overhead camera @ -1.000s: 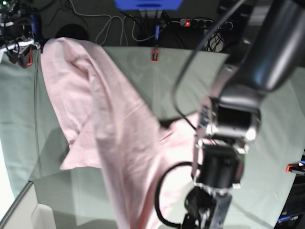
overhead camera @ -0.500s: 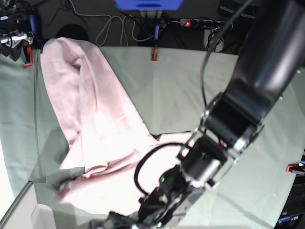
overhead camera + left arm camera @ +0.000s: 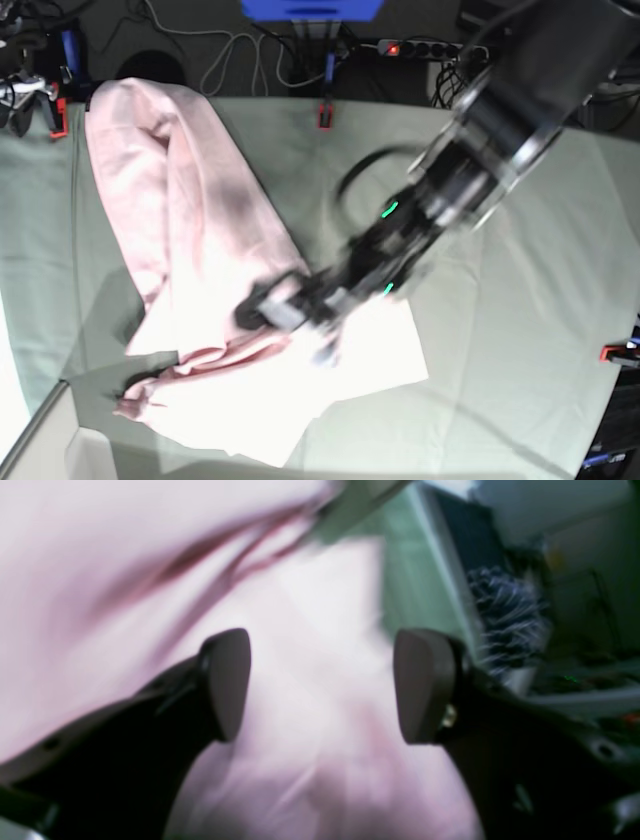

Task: Layout the t-shirt on the table in an organized manner, then fold the t-shirt properly
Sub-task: 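Drag the shirt fabric with the left gripper toward the right gripper, then grasp the shirt again with the left gripper and pull it back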

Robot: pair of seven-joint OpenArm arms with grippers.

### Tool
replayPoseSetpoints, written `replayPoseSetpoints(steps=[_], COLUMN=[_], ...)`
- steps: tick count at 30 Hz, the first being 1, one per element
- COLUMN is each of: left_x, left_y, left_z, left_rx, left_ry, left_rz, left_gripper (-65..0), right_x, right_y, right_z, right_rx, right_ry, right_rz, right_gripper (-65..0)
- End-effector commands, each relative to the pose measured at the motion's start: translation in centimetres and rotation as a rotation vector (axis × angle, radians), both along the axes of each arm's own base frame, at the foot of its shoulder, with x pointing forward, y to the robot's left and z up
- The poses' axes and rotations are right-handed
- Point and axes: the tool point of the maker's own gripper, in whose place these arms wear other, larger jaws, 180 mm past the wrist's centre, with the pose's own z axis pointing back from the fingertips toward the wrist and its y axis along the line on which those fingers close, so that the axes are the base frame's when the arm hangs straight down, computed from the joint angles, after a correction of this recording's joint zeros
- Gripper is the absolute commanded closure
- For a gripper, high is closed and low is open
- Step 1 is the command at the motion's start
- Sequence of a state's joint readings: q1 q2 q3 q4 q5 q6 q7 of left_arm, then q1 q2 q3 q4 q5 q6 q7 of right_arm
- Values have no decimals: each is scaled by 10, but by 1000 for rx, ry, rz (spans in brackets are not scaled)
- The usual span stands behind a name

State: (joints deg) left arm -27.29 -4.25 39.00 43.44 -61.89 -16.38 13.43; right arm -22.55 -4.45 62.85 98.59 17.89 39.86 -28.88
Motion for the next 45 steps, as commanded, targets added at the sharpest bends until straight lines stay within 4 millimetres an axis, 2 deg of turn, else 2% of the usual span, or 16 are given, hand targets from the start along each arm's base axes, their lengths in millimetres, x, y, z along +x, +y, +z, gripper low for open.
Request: replayPoseSetpoints(steps=[1, 3, 5, 8, 10, 14, 21, 23, 25, 26, 27, 30, 32, 36, 41, 45], left_x=[2, -15, -35, -59, -71, -85, -72, -66, -59, -55, -49, -35, -24, 13, 69, 100], left_y=[-1, 26, 37, 39, 38, 15, -24, -28, -32, -28, -14, 18, 54, 126, 198, 232], left_z=[11, -10, -17, -24, -37, -65, -79, -74, -63, -58, -56, -45, -38, -11, 45, 88], left_rx=[-32, 3, 2, -8, -3, -11, 0, -5, -28, -32, -20, 2, 25, 36, 45, 75], left_ry=[-22, 23, 39, 64, 100, 198, 277, 269, 246, 226, 209, 146, 107, 26, -106, -198], left_rz=[12, 57, 65, 53, 58, 70, 75, 72, 74, 75, 86, 99, 140, 277, 420, 461], left_gripper=[-433, -433, -433, -433, -433, -433, -428, -359, -197, -88, 0, -35, 0, -4, -4, -10], right_x=[7, 8, 8, 17, 22, 27, 27, 25, 25, 25, 25, 26, 30, 39, 57, 72], right_y=[-4, -4, -3, -1, 2, 7, 7, 6, 6, 6, 6, 6, 7, 9, 22, 39], right_z=[13, 13, 13, 13, 13, 12, 12, 11, 11, 11, 11, 12, 12, 15, 16, 13], right_rx=[-28, -28, -25, -19, -15, -6, -6, -7, -8, -8, -8, -9, -8, -6, 12, 35], right_ry=[-47, -50, -50, -66, -76, -82, -77, -73, -71, -71, -71, -75, -81, -102, -128, -137], right_rz=[5, 7, 5, 13, 19, 34, 41, 38, 38, 38, 38, 39, 43, 50, 94, 151], right_gripper=[-255, -255, -255, -255, -255, -254, -253, -253, -253, -253, -253, -252, -252, -252, -252, -252])
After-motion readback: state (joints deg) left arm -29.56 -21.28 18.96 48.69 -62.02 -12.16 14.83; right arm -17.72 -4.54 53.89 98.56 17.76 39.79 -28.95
